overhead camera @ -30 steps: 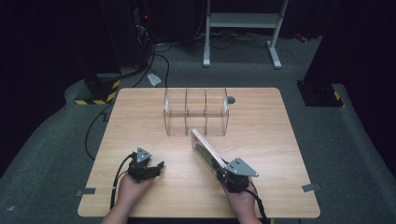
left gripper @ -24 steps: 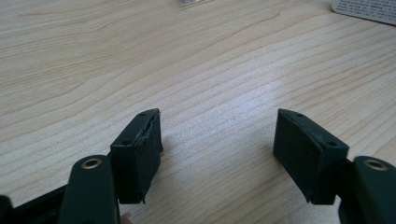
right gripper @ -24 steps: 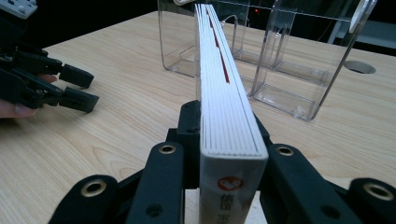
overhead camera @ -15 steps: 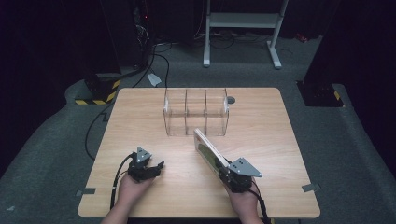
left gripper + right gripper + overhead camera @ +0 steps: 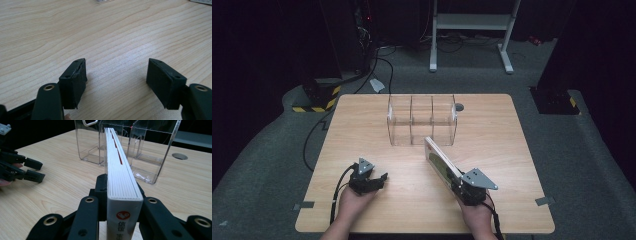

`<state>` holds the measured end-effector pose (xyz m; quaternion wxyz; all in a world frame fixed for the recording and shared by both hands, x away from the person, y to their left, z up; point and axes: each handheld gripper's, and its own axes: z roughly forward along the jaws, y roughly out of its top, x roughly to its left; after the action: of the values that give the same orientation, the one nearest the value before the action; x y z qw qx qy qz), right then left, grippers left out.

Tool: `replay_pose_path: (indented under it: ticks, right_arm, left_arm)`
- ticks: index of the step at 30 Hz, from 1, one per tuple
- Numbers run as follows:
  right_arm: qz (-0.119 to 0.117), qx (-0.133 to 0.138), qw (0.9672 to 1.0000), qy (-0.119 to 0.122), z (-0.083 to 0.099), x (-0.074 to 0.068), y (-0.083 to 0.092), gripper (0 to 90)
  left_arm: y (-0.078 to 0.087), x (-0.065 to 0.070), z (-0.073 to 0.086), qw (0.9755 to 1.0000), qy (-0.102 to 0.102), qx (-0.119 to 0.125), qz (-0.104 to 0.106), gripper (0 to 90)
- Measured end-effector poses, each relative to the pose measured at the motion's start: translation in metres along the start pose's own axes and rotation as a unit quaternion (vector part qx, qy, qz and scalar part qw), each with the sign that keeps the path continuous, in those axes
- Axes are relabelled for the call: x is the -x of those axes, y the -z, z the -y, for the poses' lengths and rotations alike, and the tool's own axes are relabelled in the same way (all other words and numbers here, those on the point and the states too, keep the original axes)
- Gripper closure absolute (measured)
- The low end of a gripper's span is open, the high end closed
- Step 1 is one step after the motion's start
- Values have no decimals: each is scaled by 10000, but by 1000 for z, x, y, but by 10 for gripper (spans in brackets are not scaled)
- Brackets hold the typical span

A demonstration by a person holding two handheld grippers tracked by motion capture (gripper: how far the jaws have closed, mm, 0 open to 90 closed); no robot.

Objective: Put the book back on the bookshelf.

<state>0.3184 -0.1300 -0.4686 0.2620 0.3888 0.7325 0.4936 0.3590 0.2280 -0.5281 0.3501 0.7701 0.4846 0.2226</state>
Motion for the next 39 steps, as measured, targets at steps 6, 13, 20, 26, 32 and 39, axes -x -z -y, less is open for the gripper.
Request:
replay_pose_path:
  ticks: [6,13,20,26,32,39]
  right_arm:
    - [81,14,10000,0,0,3,2,752]
    - [174,16,9998,-7,-2,7,5,753]
    - [266,110,9996,-11,-4,13,9,753]
    - [410,156,9990,-94,-6,21,13,753]
    - [513,220,9984,-81,-10,23,15,753]
    - [684,202,9974,-106,-26,26,9,753]
  left_arm:
    - [0,0,0,10000,-1,1,0,325]
    - [0,0,0,10000,-1,2,-2,325]
    - [0,0,0,10000,-20,-20,1,324]
    - [0,0,0,10000,-23,-13,2,324]
    - [0,0,0,10000,-12,-12,-3,323]
    - [0,0,0,10000,-34,-1,6,323]
